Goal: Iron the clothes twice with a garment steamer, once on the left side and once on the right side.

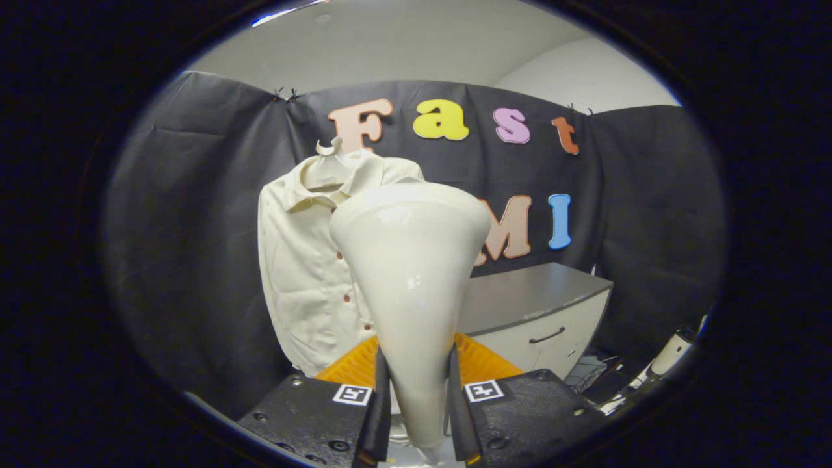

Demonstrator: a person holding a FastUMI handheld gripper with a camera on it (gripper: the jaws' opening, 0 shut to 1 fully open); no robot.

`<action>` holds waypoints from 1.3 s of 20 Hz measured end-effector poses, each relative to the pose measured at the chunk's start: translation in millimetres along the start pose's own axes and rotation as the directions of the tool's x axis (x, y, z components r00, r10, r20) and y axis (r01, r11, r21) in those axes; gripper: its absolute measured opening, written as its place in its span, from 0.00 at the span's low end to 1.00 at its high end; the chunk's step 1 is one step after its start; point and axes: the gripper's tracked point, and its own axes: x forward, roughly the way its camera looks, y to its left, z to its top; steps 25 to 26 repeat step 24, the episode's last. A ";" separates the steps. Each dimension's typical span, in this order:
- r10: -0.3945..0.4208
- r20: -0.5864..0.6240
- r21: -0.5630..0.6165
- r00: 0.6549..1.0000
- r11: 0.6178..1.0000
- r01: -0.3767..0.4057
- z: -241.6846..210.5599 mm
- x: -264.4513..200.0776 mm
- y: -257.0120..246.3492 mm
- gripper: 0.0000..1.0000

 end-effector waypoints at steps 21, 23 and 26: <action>-0.012 0.005 0.019 1.000 1.000 0.012 2.3 -34.0 -32.3 0.37; 0.001 0.000 0.014 1.000 1.000 -0.001 2.5 -32.9 -29.8 0.37; 0.009 0.002 0.013 1.000 1.000 -0.009 3.8 -32.4 -28.2 0.37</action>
